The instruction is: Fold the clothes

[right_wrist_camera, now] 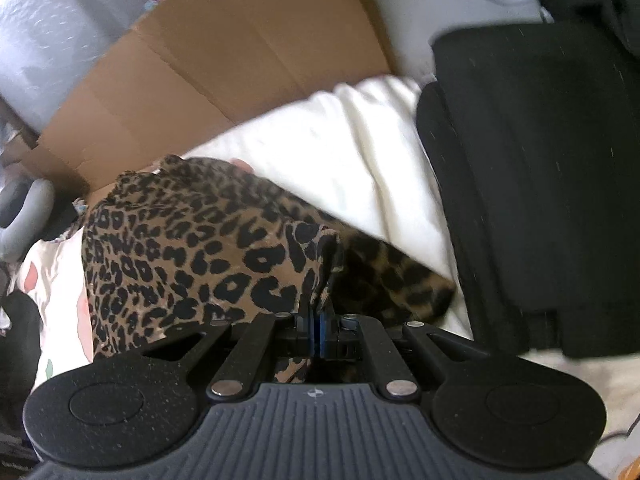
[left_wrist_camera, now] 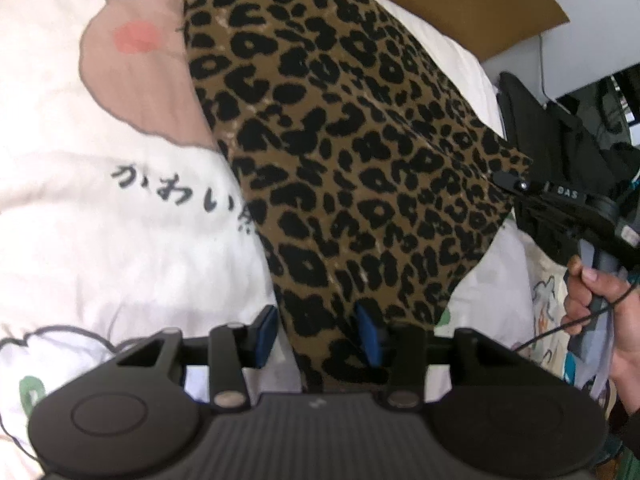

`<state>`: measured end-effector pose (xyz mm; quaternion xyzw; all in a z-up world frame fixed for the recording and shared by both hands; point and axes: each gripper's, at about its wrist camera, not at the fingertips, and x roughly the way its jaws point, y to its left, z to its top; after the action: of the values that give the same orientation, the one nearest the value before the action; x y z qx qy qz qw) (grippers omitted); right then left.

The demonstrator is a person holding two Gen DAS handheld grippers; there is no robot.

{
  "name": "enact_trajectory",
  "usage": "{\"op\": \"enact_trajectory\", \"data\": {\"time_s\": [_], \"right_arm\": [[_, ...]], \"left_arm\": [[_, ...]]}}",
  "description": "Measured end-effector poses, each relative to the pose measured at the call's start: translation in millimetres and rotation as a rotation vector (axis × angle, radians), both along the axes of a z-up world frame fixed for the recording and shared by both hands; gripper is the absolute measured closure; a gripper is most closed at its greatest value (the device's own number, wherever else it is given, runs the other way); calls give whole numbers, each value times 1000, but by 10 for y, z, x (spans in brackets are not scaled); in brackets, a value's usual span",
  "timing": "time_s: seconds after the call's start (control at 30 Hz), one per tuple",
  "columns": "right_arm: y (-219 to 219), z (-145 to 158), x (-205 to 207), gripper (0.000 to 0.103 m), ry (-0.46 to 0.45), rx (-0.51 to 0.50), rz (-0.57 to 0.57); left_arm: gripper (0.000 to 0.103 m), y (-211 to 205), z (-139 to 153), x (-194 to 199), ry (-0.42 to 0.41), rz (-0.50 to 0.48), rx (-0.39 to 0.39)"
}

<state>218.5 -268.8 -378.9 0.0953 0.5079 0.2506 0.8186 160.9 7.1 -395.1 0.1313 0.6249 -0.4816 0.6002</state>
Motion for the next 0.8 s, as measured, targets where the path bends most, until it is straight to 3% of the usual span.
{"op": "enact_trajectory", "data": {"time_s": [0.1, 0.43, 0.67, 0.8], "right_arm": [[-78, -25, 3, 103, 24, 19, -39], [-188, 168, -47, 103, -29, 22, -77], [-331, -54, -35, 103, 46, 1, -131], [-330, -51, -15, 101, 57, -12, -148]], "left_arm": [[57, -28, -39, -32, 21, -18, 13], [54, 56, -41, 9, 41, -43, 9], [54, 69, -77, 41, 27, -80, 10], [62, 52, -57, 69, 19, -100, 17]]}}
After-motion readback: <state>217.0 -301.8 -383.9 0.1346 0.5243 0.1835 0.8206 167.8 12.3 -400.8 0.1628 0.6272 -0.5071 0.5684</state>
